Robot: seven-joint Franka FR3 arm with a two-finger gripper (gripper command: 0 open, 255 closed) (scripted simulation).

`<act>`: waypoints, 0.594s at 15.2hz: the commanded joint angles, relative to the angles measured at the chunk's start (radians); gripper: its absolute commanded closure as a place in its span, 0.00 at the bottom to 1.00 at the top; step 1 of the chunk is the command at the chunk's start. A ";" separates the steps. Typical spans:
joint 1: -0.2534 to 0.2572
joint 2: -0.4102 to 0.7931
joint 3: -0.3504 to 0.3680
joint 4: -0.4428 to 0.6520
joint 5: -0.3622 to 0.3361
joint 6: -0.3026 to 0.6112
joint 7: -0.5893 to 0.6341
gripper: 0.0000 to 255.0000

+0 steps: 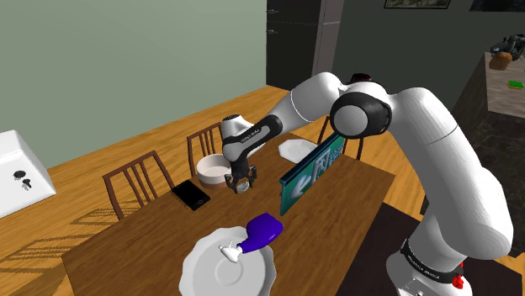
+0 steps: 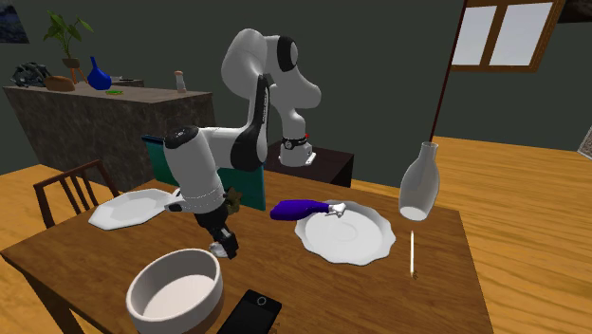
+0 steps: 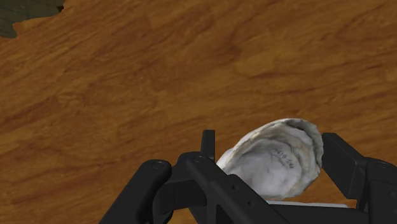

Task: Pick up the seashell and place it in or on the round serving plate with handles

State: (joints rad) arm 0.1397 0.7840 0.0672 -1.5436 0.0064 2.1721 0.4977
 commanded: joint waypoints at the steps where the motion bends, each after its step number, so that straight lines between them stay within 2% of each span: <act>1: 0.000 0.000 0.000 0.000 0.000 0.000 0.000 1.00; 9: -0.001 -0.037 0.001 -0.006 0.001 -0.031 0.001 1.00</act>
State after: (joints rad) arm 0.1394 0.7552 0.0682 -1.5494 0.0074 2.1496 0.4991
